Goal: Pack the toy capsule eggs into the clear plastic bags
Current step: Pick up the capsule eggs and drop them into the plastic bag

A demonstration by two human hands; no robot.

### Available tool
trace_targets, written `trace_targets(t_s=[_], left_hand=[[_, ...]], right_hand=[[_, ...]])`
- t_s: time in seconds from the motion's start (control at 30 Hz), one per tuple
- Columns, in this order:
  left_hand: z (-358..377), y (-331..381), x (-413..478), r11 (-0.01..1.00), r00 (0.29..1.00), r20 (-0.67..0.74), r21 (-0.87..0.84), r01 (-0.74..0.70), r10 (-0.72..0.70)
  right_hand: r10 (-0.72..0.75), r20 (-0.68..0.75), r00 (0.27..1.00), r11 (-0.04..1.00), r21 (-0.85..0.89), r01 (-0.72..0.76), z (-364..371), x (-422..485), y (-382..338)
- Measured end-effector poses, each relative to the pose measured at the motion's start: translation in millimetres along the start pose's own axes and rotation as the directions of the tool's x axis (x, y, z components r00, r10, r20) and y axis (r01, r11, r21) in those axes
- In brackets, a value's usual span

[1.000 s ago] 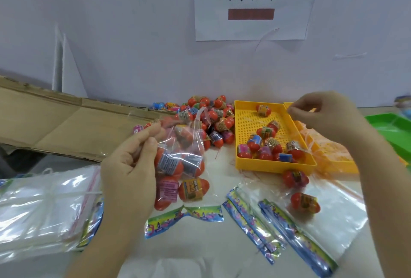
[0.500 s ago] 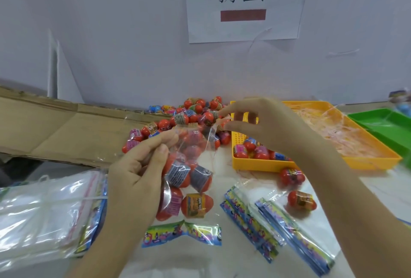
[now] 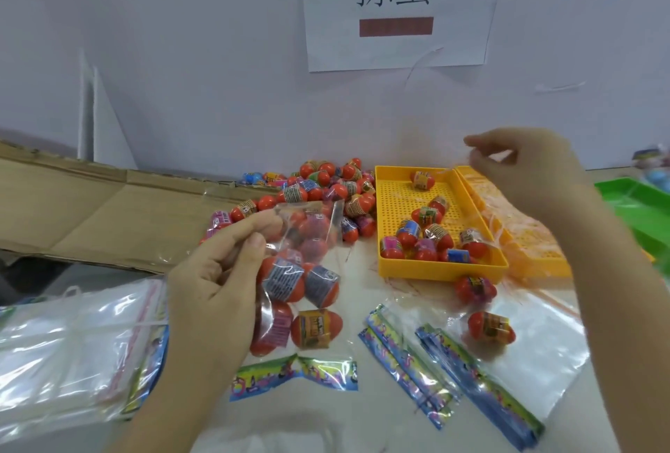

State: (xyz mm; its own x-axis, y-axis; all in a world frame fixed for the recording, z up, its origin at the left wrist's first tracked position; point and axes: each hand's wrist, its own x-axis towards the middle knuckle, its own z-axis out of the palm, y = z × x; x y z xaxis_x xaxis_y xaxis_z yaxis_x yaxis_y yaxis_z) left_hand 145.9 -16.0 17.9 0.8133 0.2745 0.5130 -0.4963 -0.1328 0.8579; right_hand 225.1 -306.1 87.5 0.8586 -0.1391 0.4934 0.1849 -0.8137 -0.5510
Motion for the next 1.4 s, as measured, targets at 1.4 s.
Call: trace_targets(t_s=[1.4], left_hand=[[5,1,4,0.951,0.949,-0.216,-0.257,0.172,-0.23]], right_hand=[[-0.144,0.747,0.65,0.631,0.575,-0.521,88,-59,-93]])
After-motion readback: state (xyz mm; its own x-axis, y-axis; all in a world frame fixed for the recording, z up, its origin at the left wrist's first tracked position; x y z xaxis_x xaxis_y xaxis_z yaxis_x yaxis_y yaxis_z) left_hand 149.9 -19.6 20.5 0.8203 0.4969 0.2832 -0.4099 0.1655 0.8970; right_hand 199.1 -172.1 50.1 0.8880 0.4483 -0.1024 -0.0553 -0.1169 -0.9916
